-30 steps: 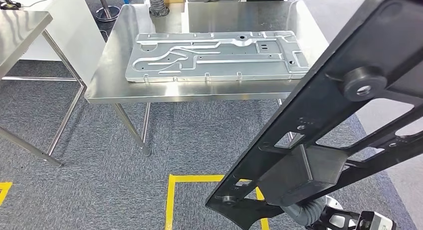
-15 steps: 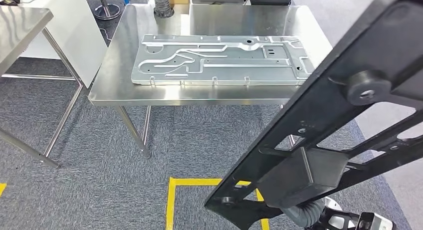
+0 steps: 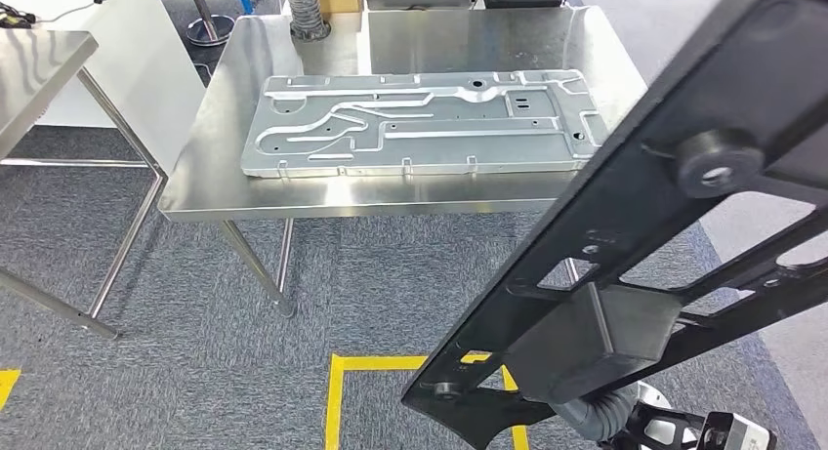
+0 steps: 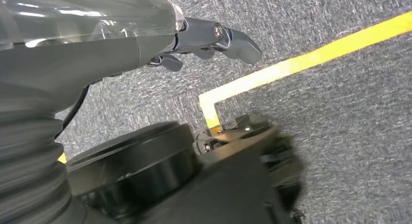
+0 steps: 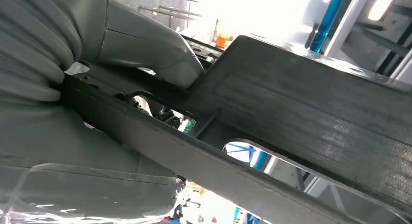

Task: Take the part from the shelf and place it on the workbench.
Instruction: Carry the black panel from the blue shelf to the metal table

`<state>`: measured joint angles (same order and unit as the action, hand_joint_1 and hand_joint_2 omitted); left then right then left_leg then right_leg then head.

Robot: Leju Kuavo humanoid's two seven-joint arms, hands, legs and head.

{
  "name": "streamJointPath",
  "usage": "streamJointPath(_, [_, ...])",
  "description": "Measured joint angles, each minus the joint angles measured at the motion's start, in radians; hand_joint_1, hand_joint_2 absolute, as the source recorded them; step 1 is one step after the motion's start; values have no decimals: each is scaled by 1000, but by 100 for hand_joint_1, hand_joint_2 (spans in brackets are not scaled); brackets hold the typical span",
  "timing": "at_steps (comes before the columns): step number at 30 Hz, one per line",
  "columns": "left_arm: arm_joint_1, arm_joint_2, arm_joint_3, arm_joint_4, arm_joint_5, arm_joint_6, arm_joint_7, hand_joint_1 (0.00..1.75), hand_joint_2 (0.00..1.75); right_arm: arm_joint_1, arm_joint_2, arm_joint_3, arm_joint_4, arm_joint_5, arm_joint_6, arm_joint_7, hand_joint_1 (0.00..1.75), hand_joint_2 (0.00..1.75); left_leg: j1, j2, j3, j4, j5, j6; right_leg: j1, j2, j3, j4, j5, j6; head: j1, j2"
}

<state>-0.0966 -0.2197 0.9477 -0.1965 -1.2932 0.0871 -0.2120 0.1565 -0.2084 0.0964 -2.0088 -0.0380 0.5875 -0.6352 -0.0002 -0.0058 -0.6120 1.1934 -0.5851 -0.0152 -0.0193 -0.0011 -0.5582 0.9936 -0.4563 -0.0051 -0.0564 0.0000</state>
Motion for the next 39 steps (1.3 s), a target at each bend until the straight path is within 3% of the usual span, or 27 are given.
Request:
streamJointPath(1, [1,0,0,0,-1,0,0,0,175,1,0,0,0,0,-1,3,175,175,1,0,-38,65,-21,-2,1,0,3,0,-3,-2,0,0])
streamJointPath(2, [2,0,0,0,-3,0,0,0,175,2,0,0,0,0,-2,5,175,175,2,0,-64,102,-23,-3,2,0,6,0,-6,-2,0,0])
streamJointPath(3, [3,0,0,0,-4,0,0,0,175,3,0,0,0,1,-3,6,175,175,2,0,-71,100,-4,-3,2,1,11,1,-10,-2,0,0])
streamJointPath(5, [4,1,0,0,-5,-1,0,0,175,4,0,0,-2,1,-5,7,175,175,2,0,-29,-17,82,3,3,3,27,1,-20,2,0,0])
streamJointPath(7, [3,0,0,0,-5,-1,0,0,175,5,0,0,-5,1,-6,7,175,175,-1,0,25,-141,139,14,7,4,39,3,-31,9,0,0])
streamJointPath(8, [2,0,0,0,-5,-1,0,0,175,5,0,0,-6,1,-6,7,175,175,-3,0,37,-170,146,19,8,5,40,4,-35,14,0,0])
streamJointPath(12, [3,0,0,0,-5,-1,1,0,175,5,1,0,-12,1,-10,7,175,175,-1,0,47,-192,144,38,7,2,32,29,-52,35,0,0])
streamJointPath(14, [1,-1,0,0,-6,-1,1,0,175,6,3,0,-14,0,-11,7,175,175,3,1,56,-200,143,47,6,0,-10,127,-99,42,0,0])
streamJointPath(16, [1,-1,0,0,-6,-2,1,0,175,9,4,0,-14,0,-11,7,175,175,2,1,59,-200,138,51,4,1,-82,253,-152,45,0,0])
streamJointPath(17, [1,-1,0,0,-5,-2,2,0,175,11,5,0,-14,0,-11,7,175,175,1,1,61,-199,136,51,3,1,-109,289,-157,46,0,0])
streamJointPath(18, [2,-1,0,0,-5,-2,2,0,175,12,5,0,-14,0,-11,7,175,175,1,0,64,-199,132,50,3,1,-119,290,-140,46,0,0])
streamJointPath(19, [3,-1,0,0,-5,-2,2,0,175,13,5,0,-13,0,-10,7,175,175,1,0,69,-198,128,49,2,1,-110,254,-105,45,0,0])
streamJointPath(21, [3,-1,0,0,-4,-2,1,0,175,12,5,0,-13,0,-9,7,175,175,0,-1,81,-197,118,43,3,0,-55,116,-22,40,0,0])
streamJointPath(22, [3,-1,0,0,-4,-1,1,0,175,12,5,0,-13,-1,-8,6,175,175,-2,-2,85,-196,114,39,5,0,-32,60,1,36,0,0])
streamJointPath(23, [2,-1,0,0,-3,-1,1,0,175,11,5,0,-13,-2,-8,6,175,175,-4,-2,86,-196,110,34,7,1,-19,28,9,31,0,0])
streamJointPath(25, [2,-1,0,0,-2,1,0,0,175,11,5,0,-14,-4,-8,6,175,175,-5,-1,86,-197,106,24,12,3,-17,16,4,21,0,0])
streamJointPath(28, [0,-1,0,0,-2,4,0,0,175,9,5,0,-14,-6,-8,6,175,175,-3,0,77,-163,80,7,5,3,-9,8,3,4,0,0])
streamJointPath(29, [0,-1,0,0,-2,5,0,0,175,9,5,0,-14,-6,-9,6,175,175,-2,0,54,-114,53,2,4,2,-5,6,2,-1,0,0])
streamJointPath(31, [1,-1,0,0,-2,5,0,0,175,8,5,0,-14,-7,-10,5,175,175,1,0,-20,30,-7,-5,6,0,-2,5,-2,-7,0,0])
streamJointPath(32, [2,0,0,0,-2,5,0,0,175,9,5,0,-14,-7,-11,5,175,175,2,0,-55,88,-22,-7,7,0,0,5,-4,-8,0,0])
streamJointPath(33, [3,0,0,0,-3,5,0,0,175,9,4,0,-13,-7,-12,5,175,175,2,0,-75,112,-16,-8,7,0,2,6,-7,-9,0,0])
streamJointPath(34, [4,0,0,0,-4,5,0,0,175,10,4,0,-13,-7,-12,5,175,175,2,0,-74,94,11,-6,7,1,7,6,-10,-8,0,0])
streamJointPath(37, [3,1,0,0,-5,5,-1,0,175,11,4,0,-13,-7,-13,4,175,175,0,0,7,-109,128,8,9,4,26,7,-23,-1,0,0])
streamJointPath(39, [2,1,0,0,-4,5,-3,0,175,12,4,0,-13,-7,-12,2,175,175,-4,0,37,-179,146,19,11,5,28,8,-29,8,0,0])
